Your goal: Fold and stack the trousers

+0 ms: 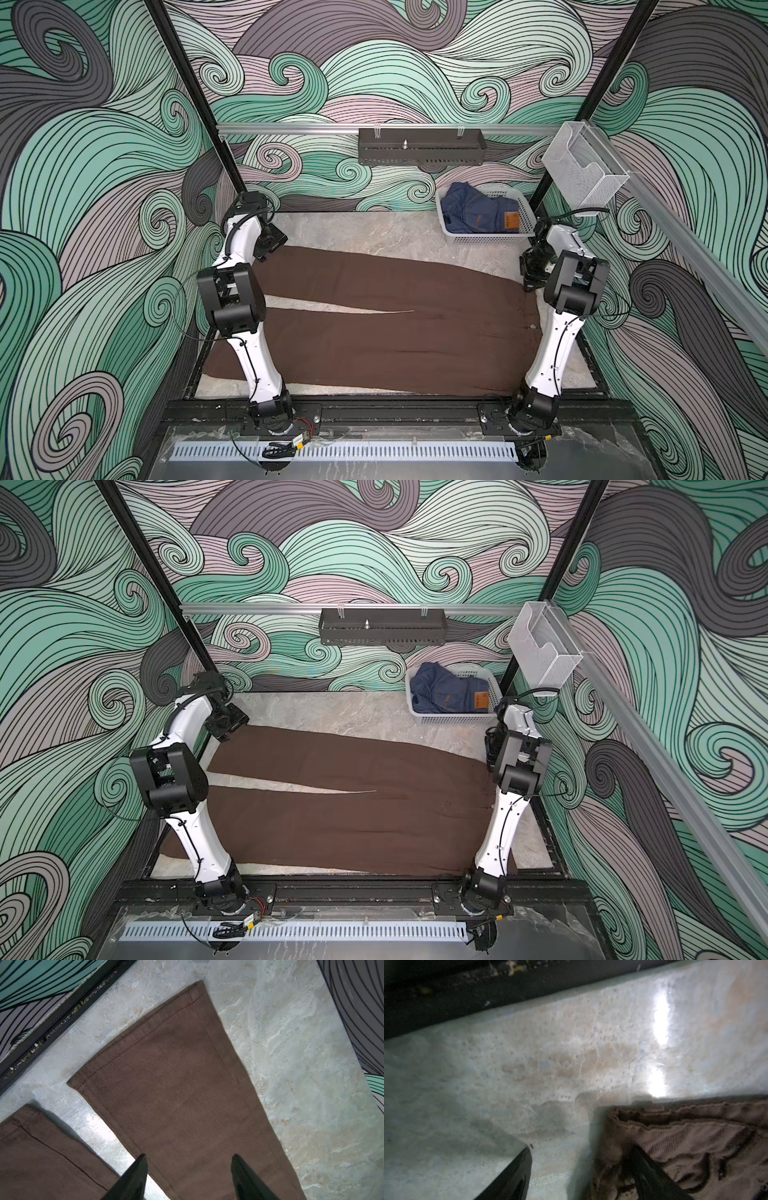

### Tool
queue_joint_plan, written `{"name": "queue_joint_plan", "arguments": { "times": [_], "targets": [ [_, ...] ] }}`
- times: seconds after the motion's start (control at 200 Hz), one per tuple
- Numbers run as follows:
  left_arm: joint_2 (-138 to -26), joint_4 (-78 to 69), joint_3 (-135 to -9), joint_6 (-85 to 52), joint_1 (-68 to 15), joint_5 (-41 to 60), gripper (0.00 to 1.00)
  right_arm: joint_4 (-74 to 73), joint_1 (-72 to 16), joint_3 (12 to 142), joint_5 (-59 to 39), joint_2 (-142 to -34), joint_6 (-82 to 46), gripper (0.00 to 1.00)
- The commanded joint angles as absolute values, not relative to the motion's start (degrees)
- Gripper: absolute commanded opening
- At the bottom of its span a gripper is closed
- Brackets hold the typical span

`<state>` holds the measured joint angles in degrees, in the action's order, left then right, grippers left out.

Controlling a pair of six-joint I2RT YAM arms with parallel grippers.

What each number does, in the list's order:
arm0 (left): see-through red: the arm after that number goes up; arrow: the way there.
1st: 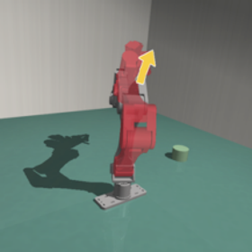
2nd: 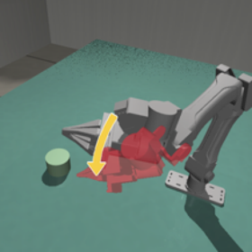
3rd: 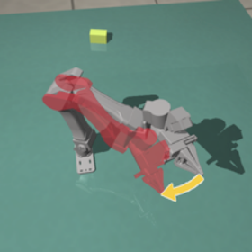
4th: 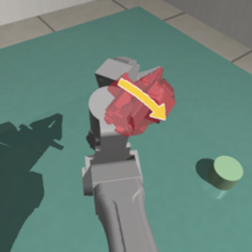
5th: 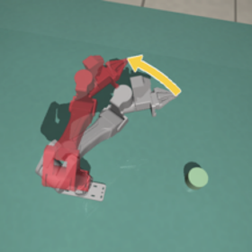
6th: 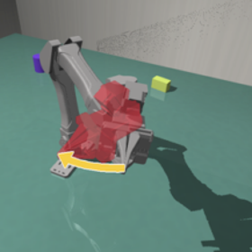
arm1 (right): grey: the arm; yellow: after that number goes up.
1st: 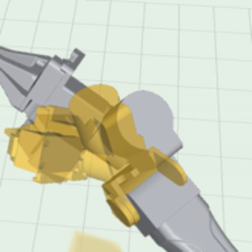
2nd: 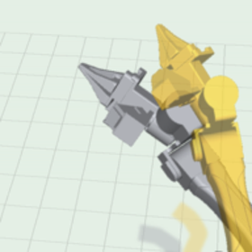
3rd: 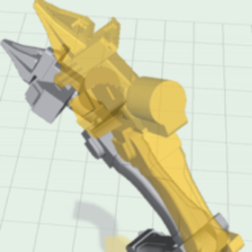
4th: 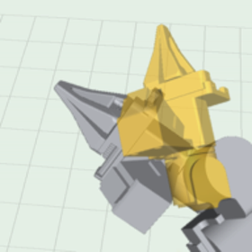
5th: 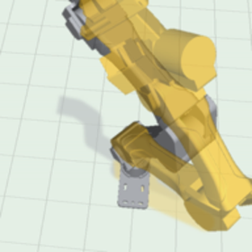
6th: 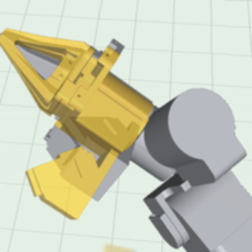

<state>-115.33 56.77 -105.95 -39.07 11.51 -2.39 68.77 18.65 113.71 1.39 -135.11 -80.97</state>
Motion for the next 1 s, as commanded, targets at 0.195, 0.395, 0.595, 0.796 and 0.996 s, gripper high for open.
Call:
{"name": "queue_joint_plan", "arguments": {
  "times": [0.195, 0.395, 0.595, 0.796, 0.996],
  "targets": [
    [-114.70, 57.59, -106.80, -39.37, 11.24, -3.96, 0.67, 73.26, 18.98, 113.62, 1.57, -129.29, -80.60, 0.75],
    [-114.76, 57.57, -106.79, -39.28, 11.20, -3.98, 0.67, 73.21, 19.59, 110.39, 1.93, -129.84, -81.27, 0.73],
    [-114.83, 57.47, -106.70, -39.29, 11.25, -3.77, 0.67, 73.23, 19.78, 112.32, 2.40, -133.44, -82.04, 0.70],
    [-114.30, 57.38, -106.74, -39.20, 11.34, -3.78, 0.67, 73.17, 19.78, 115.67, 3.39, -137.52, -83.25, 0.68],
    [-113.40, 57.41, -106.77, -39.02, 11.34, -4.30, 0.67, 73.12, 19.51, 118.05, 2.68, -140.80, -83.84, 0.62]
  ]
}}
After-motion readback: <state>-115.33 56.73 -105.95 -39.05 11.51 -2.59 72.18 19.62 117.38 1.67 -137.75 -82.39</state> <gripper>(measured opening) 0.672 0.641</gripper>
